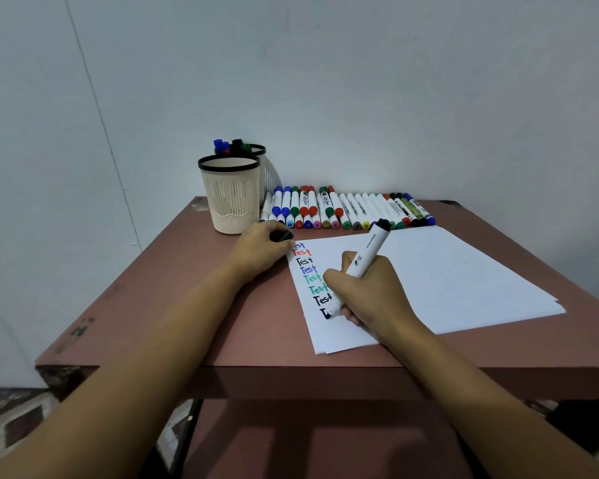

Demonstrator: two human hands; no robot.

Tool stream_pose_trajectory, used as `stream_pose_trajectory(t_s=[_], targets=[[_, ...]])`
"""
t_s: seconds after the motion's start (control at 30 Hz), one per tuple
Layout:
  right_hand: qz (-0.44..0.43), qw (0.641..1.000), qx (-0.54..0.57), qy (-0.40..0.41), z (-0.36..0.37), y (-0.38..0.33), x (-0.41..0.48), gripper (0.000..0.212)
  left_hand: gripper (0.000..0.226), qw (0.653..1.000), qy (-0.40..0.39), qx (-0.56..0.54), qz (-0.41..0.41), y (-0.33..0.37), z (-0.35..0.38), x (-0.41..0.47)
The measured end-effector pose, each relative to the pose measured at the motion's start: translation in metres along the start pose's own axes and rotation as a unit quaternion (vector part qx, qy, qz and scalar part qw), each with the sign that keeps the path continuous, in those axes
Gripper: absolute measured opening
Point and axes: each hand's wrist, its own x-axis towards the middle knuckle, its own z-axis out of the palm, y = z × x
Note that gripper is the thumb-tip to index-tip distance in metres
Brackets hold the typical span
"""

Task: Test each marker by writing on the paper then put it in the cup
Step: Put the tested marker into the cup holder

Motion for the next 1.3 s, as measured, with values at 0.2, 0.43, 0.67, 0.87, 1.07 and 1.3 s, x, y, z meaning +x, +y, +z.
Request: stream_pose_trajectory(t_s=[0.2, 0.43, 0.67, 0.87, 1.07, 1.3], targets=[[0.009, 0.999, 0.031, 0.031, -0.0023, -0.0001, 0.0000, 0.033, 0.027, 1.000, 0.001, -0.003, 0.000, -0.0006, 0.0003, 0.0009], [-0.015, 0.999, -0.003, 0.040, -0.0011, 0.0028, -0.0001, 0.034, 0.028, 1.000, -0.003, 0.007, 0.003, -0.0009, 0.0001, 0.0011], [-0.011, 0.999, -0.001, 0.043, -0.0011, 0.0003, -0.0008, 0.038, 0.029, 1.000, -0.005, 0.006, 0.003, -0.0008, 0.0001, 0.0004], [-0.023, 0.997, -0.022, 0.074, -0.0020, -0.0035, -0.0038, 0.037, 0.029, 1.000, -0.003, 0.005, 0.004, -0.0001, 0.0001, 0.0007], [-0.015, 0.998, -0.013, 0.066, -0.0020, -0.0040, -0.0036, 0.039, 0.029, 1.000, -0.003, 0.011, 0.006, -0.0013, 0.0005, 0.0015], [-0.009, 0.998, -0.010, 0.063, -0.0019, -0.0036, -0.0045, 0.036, 0.028, 1.000, -0.007, 0.017, 0.009, -0.0032, 0.0007, 0.0024]])
